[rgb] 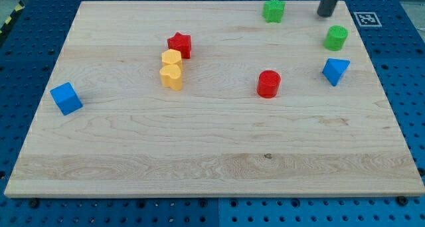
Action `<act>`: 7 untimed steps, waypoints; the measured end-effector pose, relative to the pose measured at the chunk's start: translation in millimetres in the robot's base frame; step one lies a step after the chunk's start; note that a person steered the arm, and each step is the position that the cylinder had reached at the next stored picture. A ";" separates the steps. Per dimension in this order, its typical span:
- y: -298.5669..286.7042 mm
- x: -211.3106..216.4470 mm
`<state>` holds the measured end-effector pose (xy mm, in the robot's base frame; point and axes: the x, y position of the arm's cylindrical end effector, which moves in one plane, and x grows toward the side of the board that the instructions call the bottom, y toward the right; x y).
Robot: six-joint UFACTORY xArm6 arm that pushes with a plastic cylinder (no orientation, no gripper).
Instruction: Place the green star at the right side of the red star
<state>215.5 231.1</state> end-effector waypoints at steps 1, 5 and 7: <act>-58.0 -23.1; -149.0 67.6; -144.6 116.9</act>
